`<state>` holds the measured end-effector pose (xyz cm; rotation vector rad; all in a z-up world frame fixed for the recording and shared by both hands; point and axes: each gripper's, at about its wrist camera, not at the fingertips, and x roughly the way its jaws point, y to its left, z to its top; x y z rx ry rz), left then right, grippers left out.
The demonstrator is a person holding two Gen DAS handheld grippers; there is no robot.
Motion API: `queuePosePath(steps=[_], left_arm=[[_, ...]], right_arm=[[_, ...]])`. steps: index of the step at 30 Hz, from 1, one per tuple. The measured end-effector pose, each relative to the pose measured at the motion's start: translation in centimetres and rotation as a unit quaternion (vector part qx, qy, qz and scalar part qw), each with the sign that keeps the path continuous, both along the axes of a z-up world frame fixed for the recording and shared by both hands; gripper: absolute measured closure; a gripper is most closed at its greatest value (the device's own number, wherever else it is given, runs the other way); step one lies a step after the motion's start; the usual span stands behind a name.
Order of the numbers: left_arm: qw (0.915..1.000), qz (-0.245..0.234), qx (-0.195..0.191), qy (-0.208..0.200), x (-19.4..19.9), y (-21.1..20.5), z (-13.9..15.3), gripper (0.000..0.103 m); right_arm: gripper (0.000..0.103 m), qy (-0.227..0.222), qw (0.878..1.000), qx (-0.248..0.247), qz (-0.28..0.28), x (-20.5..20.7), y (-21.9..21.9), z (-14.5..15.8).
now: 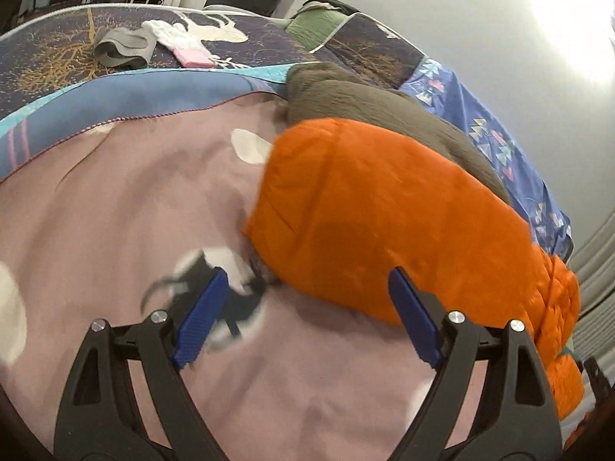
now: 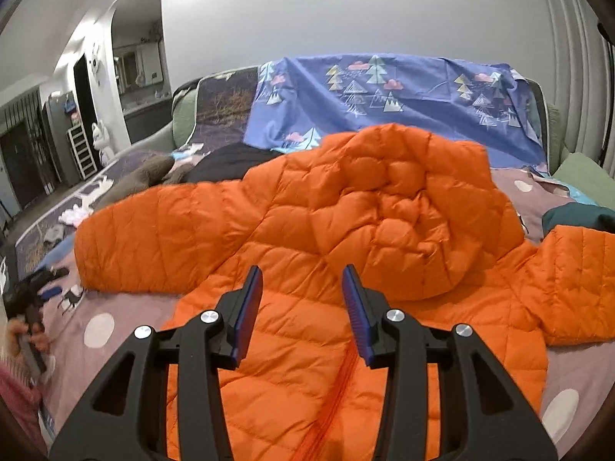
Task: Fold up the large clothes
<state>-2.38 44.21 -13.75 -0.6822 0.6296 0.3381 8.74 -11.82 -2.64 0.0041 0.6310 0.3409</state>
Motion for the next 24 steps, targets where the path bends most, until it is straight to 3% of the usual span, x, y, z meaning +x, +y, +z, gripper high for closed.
queuePosePath(steps=[4, 5, 8, 10, 11, 12, 13, 14, 15, 18, 24], left_arm=[[0.9998, -0.012, 0.007, 0.012, 2.6, 2.6, -0.8, 0.012], [0.9997, -0.020, -0.010, 0.010, 3.1, 3.3, -1.2, 0.010], [0.9922, -0.043, -0.116, -0.017, 4.2, 4.9, -3.2, 0.004], [0.9874, -0.052, -0.144, -0.040, 4.5, 4.9, -3.9, 0.002], [0.9870, -0.058, -0.140, -0.053, 4.7, 4.8, -3.8, 0.003], [0.9863, -0.065, -0.138, -0.063, 4.9, 4.5, -3.7, 0.011], [0.9830, -0.087, -0.139, -0.083, 5.0, 4.1, -3.4, 0.027], [0.9776, -0.113, -0.147, -0.099, 5.2, 3.7, -3.1, 0.068], [0.9759, -0.126, -0.149, -0.097, 5.2, 3.4, -2.6, 0.079], [0.9817, -0.125, -0.103, -0.100, 4.2, 2.1, -0.4, 0.093], [0.9769, -0.139, -0.030, -0.160, 0.4, -1.8, 6.4, 0.093]], right_arm=[[0.059, 0.008, 1.000, -0.013, -0.012, -0.6, 0.0, -0.3], [0.058, 0.011, 1.000, -0.014, -0.017, -0.7, -0.1, -0.3], [0.054, 0.018, 0.999, -0.011, -0.028, -0.8, -0.5, -0.6], [0.054, 0.025, 0.999, -0.009, -0.032, -0.8, -0.6, -1.0], [0.053, 0.030, 0.999, -0.009, -0.032, -0.7, -0.4, -1.2], [0.054, 0.033, 0.999, -0.009, -0.032, -0.6, -0.3, -1.3], [0.054, 0.036, 0.999, -0.010, -0.032, -0.5, -0.1, -1.4], [0.054, 0.038, 0.999, -0.010, -0.031, -0.5, 0.1, -1.5], [0.054, 0.038, 0.999, -0.011, -0.028, -0.5, 0.4, -1.5], [0.054, 0.028, 0.999, -0.016, -0.019, -0.8, 1.1, -1.2], [0.054, 0.004, 1.000, -0.029, 0.007, -1.9, 2.2, -0.7]])
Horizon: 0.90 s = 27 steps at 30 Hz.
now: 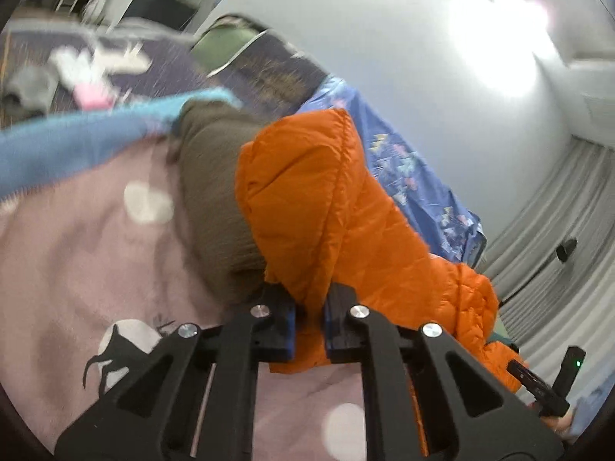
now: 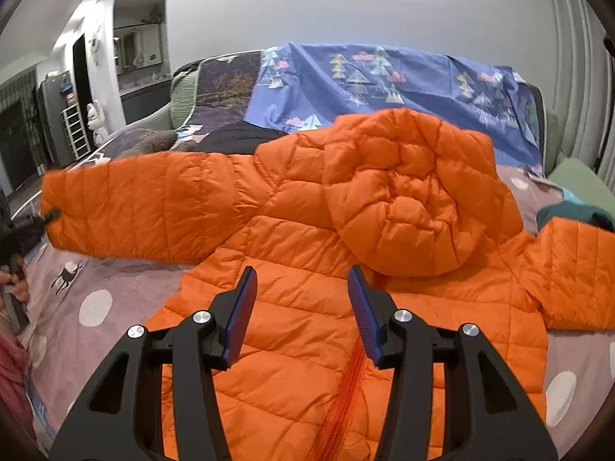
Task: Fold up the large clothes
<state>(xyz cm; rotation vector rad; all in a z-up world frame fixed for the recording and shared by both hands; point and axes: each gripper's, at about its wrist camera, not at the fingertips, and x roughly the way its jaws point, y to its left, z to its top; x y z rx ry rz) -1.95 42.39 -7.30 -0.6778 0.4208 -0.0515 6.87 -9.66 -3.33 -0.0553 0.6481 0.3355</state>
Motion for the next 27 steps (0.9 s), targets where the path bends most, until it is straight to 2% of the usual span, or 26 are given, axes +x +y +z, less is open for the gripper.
queuePosePath(steps=[4, 8, 11, 14, 15, 19, 23, 25, 26, 27], left_arm=[[0.9973, -0.039, 0.057, -0.024, -0.2, -4.2, 5.0, 0.093], [0.9870, -0.113, 0.091, -0.068, -0.1, -10.6, 10.0, 0.093], [0.9730, -0.186, 0.105, -0.088, 1.5, -16.5, 12.8, 0.093], [0.9537, -0.262, 0.117, -0.091, 4.1, -23.6, 14.3, 0.093], [0.9468, -0.283, 0.125, -0.088, 5.1, -26.4, 14.5, 0.093], [0.9291, -0.340, 0.133, -0.058, 9.7, -35.8, 13.8, 0.093], [0.9200, -0.362, 0.147, -0.021, 15.5, -43.3, 12.0, 0.093], [0.9121, -0.379, 0.157, 0.001, 18.4, -47.1, 10.6, 0.092], [0.9077, -0.386, 0.165, 0.010, 19.4, -48.8, 9.8, 0.089], [0.9020, -0.396, 0.171, 0.023, 20.6, -50.5, 8.7, 0.079]], right_arm=[[0.054, 0.002, 1.000, 0.010, -0.002, -0.1, -0.5, -0.3], [0.053, 0.012, 0.999, 0.036, -0.019, -0.2, -2.4, -0.6], [0.053, 0.013, 0.998, 0.044, -0.032, -0.4, -3.7, -0.8], [0.053, 0.011, 0.997, 0.056, -0.047, -0.7, -5.8, -0.8], [0.053, 0.009, 0.997, 0.058, -0.052, -0.9, -6.4, -0.8], [0.053, 0.009, 0.994, 0.070, -0.080, -1.2, -9.7, -1.0], [0.053, 0.014, 0.989, 0.083, -0.124, -1.7, -13.9, -1.4], [0.053, 0.017, 0.986, 0.087, -0.142, -2.0, -15.6, -1.7], [0.053, 0.019, 0.984, 0.089, -0.154, -2.2, -16.7, -1.9], [0.053, 0.021, 0.983, 0.089, -0.160, -2.3, -17.3, -2.1]])
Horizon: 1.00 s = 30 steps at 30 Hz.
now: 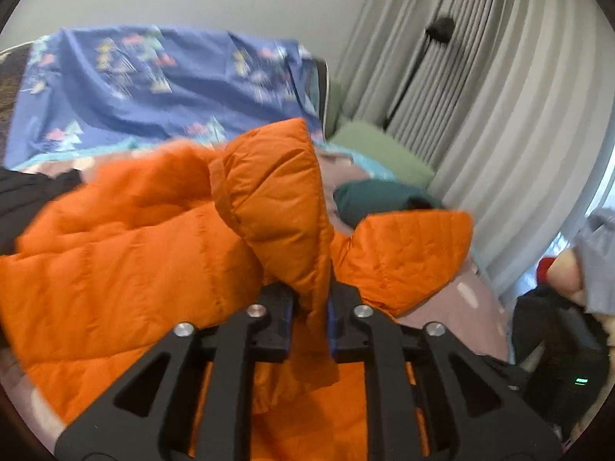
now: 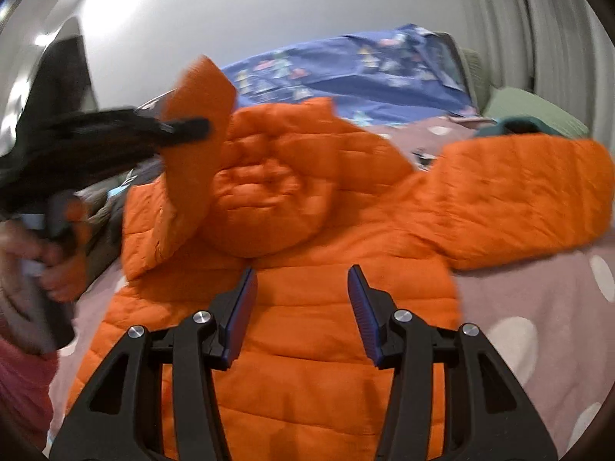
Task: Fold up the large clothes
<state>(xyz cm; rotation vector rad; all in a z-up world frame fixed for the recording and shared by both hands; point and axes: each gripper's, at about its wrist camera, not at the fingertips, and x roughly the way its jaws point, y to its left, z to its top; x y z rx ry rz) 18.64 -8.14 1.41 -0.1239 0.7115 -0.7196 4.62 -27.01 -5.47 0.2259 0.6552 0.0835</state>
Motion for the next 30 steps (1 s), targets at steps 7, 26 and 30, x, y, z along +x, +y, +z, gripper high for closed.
queuePosePath(steps=[7, 26, 30], left_arm=[[0.9969, -0.043, -0.025, 0.060, 0.9, -2.2, -3.0, 0.037], [0.9961, 0.047, 0.068, 0.031, -1.1, 7.9, -6.0, 0.078], [0.9866, 0.062, 0.147, 0.033, 1.4, 5.4, -9.2, 0.079]], right_arm=[[0.047, 0.031, 0.999, 0.006, -0.011, 0.8, -3.0, -1.7], [0.100, 0.058, 0.997, -0.010, -0.049, 13.9, -3.7, -3.0], [0.084, 0.131, 0.991, 0.010, -0.023, 14.9, -4.5, -6.1]])
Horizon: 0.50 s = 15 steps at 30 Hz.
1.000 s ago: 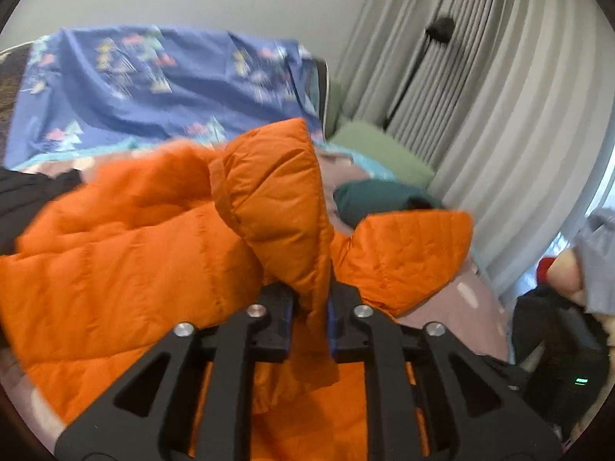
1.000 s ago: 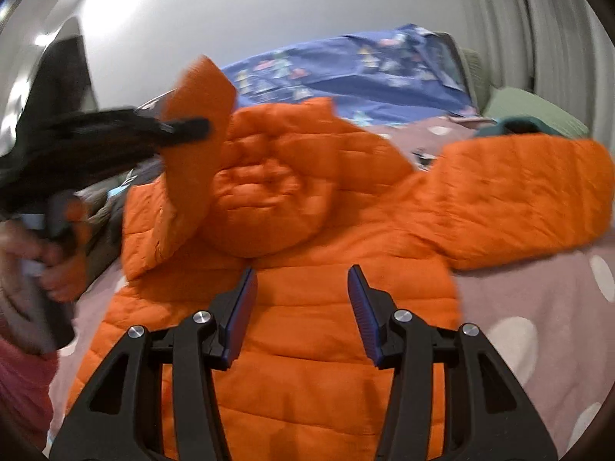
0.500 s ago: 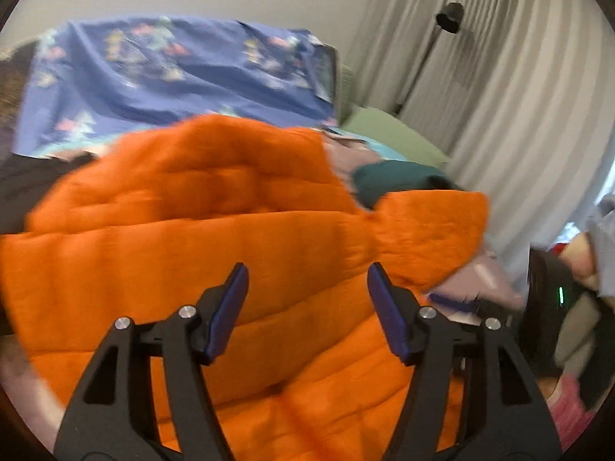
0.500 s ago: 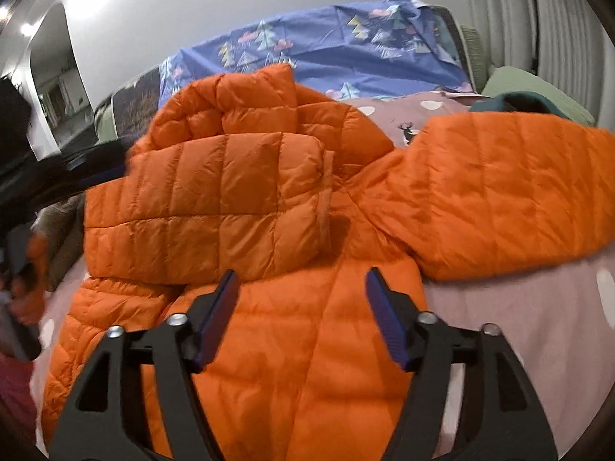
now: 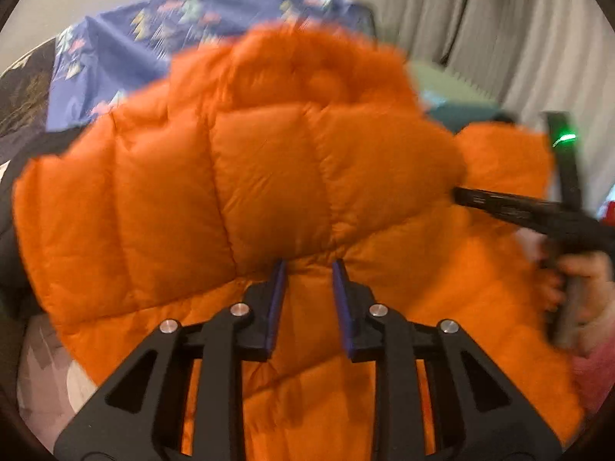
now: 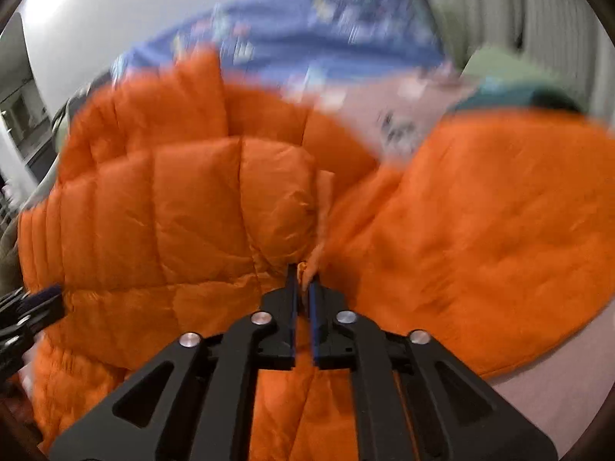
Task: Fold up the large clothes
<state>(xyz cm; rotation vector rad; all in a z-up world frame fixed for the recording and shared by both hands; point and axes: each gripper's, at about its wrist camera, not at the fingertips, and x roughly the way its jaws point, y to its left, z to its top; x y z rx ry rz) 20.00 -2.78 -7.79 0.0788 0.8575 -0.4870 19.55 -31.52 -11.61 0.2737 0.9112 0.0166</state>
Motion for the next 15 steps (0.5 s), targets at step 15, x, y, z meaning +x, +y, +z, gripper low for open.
queuePosePath(steps=[15], left_arm=[[0.9935, -0.096, -0.056, -0.024, -3.7, -5.2, 2.8, 0.079]], right_arm=[[0.042, -0.124, 0.921, 0.198, -0.312, -14.7, -24.4, 0.3]])
